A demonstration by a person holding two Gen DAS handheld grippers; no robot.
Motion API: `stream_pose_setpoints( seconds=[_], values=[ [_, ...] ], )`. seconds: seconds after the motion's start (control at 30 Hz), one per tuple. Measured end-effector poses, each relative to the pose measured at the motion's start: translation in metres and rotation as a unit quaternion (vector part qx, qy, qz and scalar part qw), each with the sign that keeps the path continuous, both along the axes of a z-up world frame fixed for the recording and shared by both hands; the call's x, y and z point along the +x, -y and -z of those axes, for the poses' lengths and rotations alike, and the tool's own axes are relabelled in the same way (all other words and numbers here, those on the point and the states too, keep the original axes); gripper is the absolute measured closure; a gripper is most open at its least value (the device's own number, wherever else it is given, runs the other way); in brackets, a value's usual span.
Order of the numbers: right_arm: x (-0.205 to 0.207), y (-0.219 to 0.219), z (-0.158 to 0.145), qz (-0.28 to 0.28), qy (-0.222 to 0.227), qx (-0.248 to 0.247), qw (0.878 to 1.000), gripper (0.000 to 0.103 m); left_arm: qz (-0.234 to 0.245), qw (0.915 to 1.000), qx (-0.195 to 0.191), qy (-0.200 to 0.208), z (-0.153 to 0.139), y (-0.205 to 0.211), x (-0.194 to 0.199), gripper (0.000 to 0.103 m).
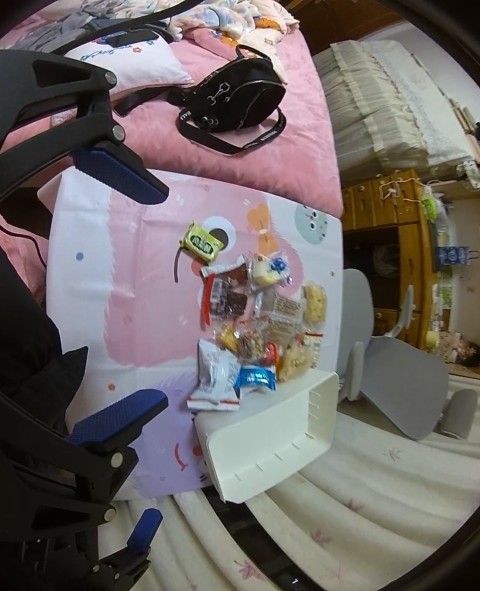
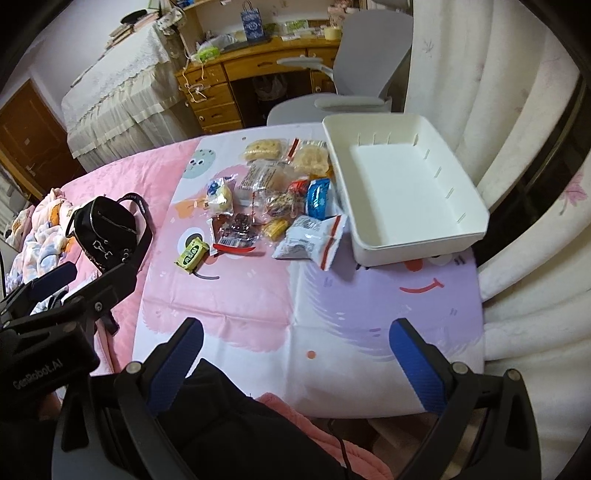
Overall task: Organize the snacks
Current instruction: 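Grasp the yellow-green pastry packet with the left gripper while the right gripper grasps the white chip bag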
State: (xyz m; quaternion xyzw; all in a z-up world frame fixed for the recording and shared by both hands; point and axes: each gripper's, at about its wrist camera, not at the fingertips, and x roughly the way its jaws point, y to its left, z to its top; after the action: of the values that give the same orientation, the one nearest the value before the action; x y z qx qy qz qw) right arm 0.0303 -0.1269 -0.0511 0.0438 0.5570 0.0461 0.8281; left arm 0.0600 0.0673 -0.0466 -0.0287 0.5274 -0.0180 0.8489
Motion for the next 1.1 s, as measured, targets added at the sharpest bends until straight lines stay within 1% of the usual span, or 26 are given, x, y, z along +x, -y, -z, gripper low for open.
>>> stream_pose_setpoints(
  seconds=[0.13, 0.2, 0.37, 0.53, 0.7, 0.83, 0.97, 1.1],
  values=[
    [0.018, -0.015, 0.012, 0.02, -0.02, 0.001, 1.0, 0.002, -0.002, 0.9997, -0.007, -0.025, 0.013, -0.025, 0.022, 0.003],
    [0.028, -0.023, 0.019, 0.03, -0.03, 0.005, 0.999, 0.002, -0.005, 0.9992, -0.004, -0.04, 0.022, -0.035, 0.035, 0.003],
    [0.05, -0.033, 0.04, 0.061, -0.058, 0.012, 0.996, 0.003, 0.0, 0.9959, -0.007, -0.09, 0.054, -0.054, 0.065, 0.003],
    [0.072, -0.037, 0.069, 0.1, -0.096, 0.02, 0.99, 0.003, -0.006, 0.991, -0.01, -0.133, 0.091, -0.067, 0.094, 0.004],
    [0.093, -0.032, 0.098, 0.144, -0.121, 0.023, 0.982, 0.003, -0.015, 0.9839, -0.009, -0.178, 0.135, -0.079, 0.127, 0.004],
    [0.111, -0.024, 0.121, 0.172, -0.135, 0.023, 0.975, 0.004, -0.046, 0.9753, -0.028, -0.214, 0.169, -0.094, 0.149, 0.004],
    [0.123, -0.019, 0.143, 0.183, -0.143, 0.015, 0.973, 0.004, -0.064, 0.9699, -0.034, -0.232, 0.195, -0.098, 0.164, 0.004],
    [0.134, -0.012, 0.169, 0.203, -0.139, 0.011, 0.969, 0.005, -0.08, 0.9649, -0.041, -0.247, 0.218, -0.101, 0.174, 0.004]
  ],
)
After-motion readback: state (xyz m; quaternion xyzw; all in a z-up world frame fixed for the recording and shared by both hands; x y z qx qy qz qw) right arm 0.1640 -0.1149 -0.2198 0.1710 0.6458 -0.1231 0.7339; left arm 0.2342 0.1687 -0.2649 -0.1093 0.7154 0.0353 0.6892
